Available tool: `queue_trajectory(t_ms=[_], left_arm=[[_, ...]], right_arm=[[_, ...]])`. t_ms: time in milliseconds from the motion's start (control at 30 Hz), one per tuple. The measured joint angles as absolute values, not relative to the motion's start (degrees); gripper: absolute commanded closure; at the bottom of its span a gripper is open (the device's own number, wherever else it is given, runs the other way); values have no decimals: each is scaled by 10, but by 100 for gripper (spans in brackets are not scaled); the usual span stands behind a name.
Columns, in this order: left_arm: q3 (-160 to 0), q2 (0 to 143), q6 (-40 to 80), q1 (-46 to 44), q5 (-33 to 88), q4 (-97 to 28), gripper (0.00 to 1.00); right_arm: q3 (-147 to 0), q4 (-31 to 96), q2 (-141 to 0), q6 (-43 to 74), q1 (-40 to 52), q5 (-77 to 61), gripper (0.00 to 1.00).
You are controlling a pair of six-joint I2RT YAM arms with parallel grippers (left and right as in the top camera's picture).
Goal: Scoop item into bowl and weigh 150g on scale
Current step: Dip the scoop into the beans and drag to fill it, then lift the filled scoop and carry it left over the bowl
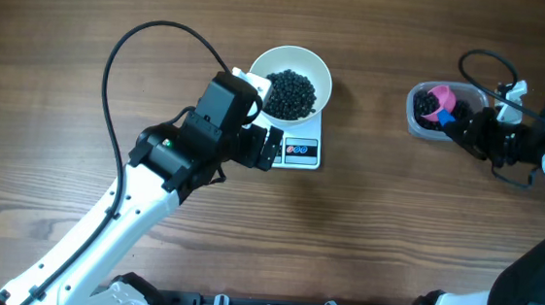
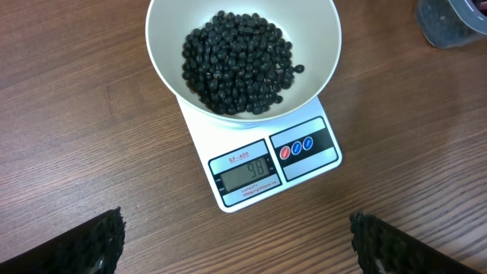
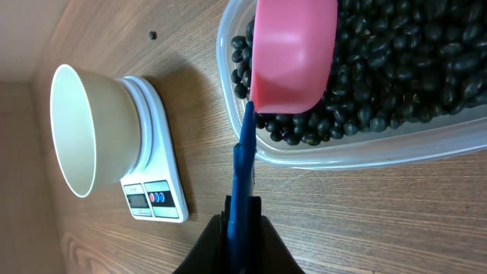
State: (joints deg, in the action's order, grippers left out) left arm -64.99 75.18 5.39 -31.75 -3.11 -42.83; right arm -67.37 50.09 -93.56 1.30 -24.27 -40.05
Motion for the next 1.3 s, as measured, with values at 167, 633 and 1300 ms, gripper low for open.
queue_trajectory(t_ms=[167, 633, 1300], left_arm=[[-650, 752, 54, -317, -31, -428, 0], [-650, 752, 54, -317, -31, -428, 0], [-650, 752, 54, -317, -31, -428, 0]], right_arm=[[-674, 501, -936, 15, -243, -401, 96], [-674, 500, -936, 15, -279, -447, 96], [-674, 527, -936, 15, -344, -588, 96]])
